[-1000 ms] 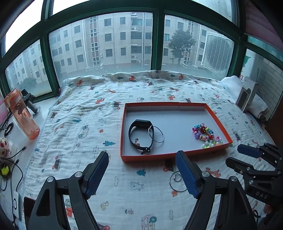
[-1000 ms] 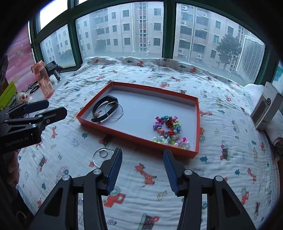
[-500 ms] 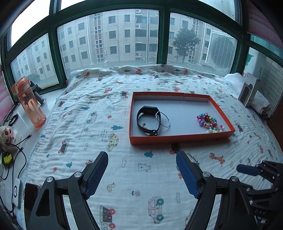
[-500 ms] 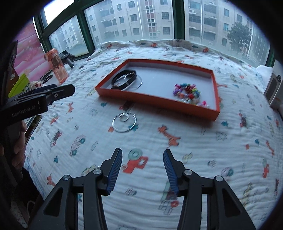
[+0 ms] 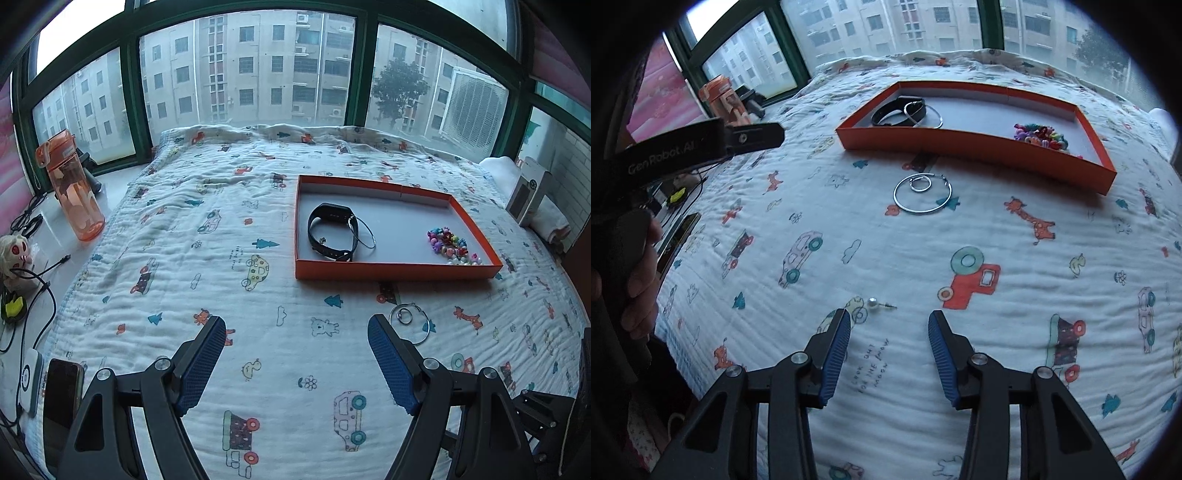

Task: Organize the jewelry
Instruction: 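Grasp the small silver ball stud earring with the right gripper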

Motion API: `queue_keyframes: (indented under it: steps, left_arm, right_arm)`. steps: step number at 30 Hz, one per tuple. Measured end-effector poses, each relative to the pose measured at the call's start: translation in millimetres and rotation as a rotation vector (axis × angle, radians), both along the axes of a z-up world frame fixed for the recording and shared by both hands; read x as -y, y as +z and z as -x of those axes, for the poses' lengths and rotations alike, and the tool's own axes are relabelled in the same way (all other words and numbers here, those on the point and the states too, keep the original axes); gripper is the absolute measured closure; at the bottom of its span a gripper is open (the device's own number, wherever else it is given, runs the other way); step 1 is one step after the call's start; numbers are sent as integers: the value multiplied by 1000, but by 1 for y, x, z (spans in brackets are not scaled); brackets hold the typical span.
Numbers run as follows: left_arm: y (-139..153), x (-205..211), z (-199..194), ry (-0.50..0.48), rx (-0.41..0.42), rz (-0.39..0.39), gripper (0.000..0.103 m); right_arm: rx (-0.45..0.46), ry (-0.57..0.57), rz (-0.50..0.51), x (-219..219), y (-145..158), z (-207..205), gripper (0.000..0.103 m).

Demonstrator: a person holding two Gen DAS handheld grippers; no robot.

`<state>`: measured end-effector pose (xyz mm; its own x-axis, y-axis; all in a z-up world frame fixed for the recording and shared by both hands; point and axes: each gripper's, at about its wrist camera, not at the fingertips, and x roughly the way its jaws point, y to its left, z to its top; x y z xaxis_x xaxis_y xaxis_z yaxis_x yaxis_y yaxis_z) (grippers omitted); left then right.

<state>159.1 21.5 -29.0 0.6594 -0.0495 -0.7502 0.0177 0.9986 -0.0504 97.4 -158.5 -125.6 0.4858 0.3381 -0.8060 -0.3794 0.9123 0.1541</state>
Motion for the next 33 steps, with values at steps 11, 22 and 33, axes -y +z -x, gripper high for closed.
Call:
queue_keyframes:
  steps: [11, 22, 33]
  left_arm:
    - [-8, -28, 3, 6, 9, 49, 18]
    - [-16, -35, 2, -10, 0, 73, 18]
    - [-32, 11, -4, -117, -49, 73, 19]
  right_arm:
    - [19, -53, 69, -22, -2, -4, 72]
    - [49, -52, 149, -29, -3, -2, 82]
    - [64, -68, 103, -1, 11, -3, 82]
